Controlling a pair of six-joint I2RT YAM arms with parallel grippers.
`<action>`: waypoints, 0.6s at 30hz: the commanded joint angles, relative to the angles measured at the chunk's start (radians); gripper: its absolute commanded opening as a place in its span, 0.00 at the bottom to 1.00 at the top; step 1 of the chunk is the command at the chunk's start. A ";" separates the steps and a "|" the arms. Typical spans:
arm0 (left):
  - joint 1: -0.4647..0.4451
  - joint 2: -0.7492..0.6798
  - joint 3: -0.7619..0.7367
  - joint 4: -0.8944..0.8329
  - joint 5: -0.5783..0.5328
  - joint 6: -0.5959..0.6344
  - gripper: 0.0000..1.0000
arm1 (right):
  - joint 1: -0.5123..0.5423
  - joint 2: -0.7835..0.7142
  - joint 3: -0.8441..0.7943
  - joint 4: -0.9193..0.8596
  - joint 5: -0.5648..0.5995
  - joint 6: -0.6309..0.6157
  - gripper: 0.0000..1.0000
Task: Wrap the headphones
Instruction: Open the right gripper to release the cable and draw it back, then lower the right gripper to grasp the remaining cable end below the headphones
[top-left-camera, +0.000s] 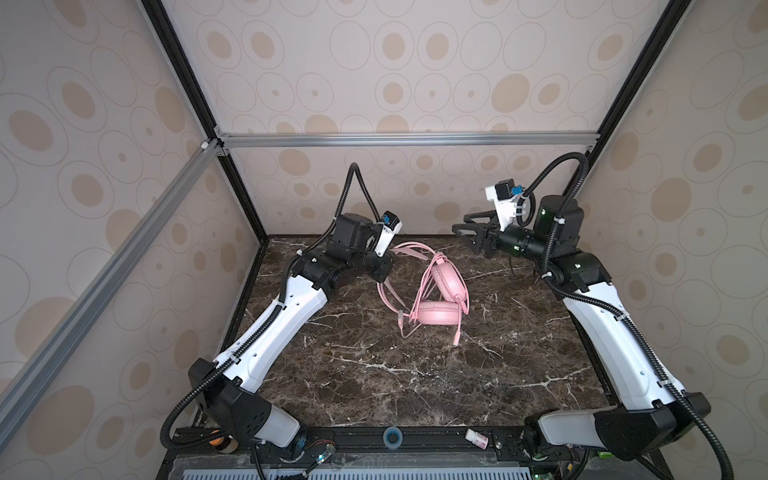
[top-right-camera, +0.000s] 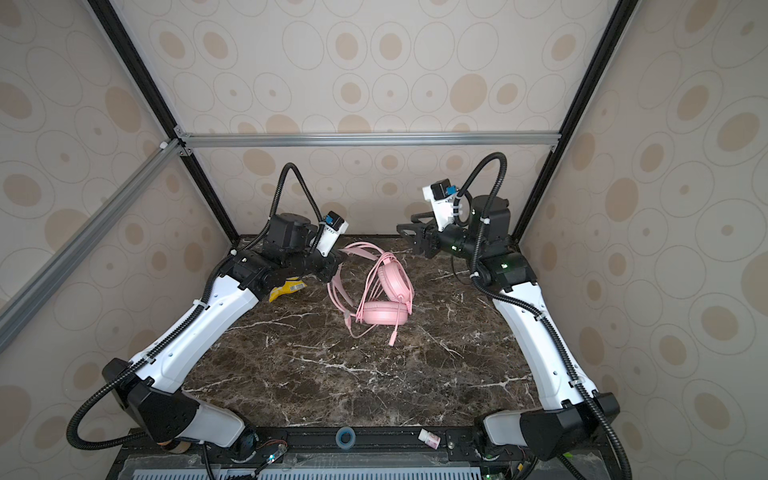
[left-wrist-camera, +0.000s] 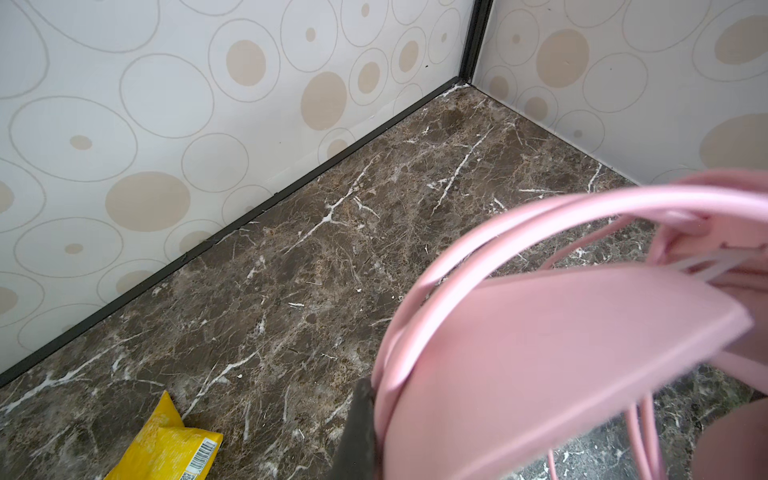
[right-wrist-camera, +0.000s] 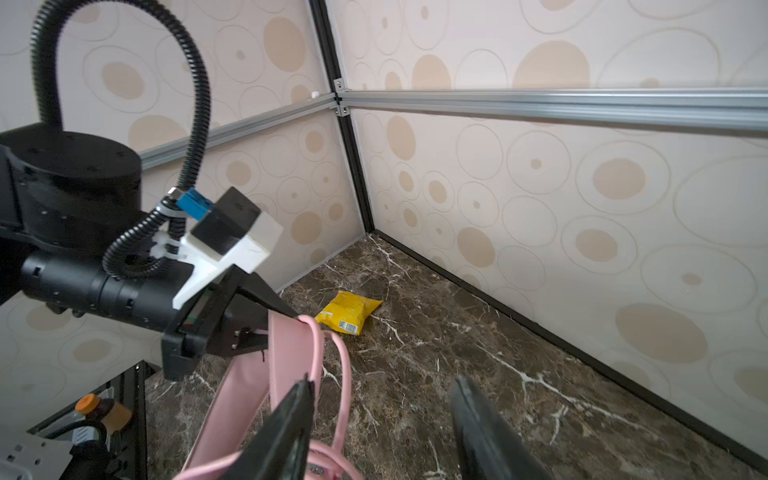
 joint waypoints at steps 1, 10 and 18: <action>0.005 -0.013 0.057 0.041 0.050 -0.043 0.00 | -0.049 -0.035 -0.078 0.092 0.011 0.121 0.58; 0.004 -0.015 0.011 0.079 0.045 -0.080 0.00 | -0.090 -0.144 -0.332 0.228 0.013 0.166 0.62; 0.005 -0.056 0.004 0.119 0.074 -0.132 0.00 | -0.152 -0.174 -0.538 0.462 -0.075 0.287 0.73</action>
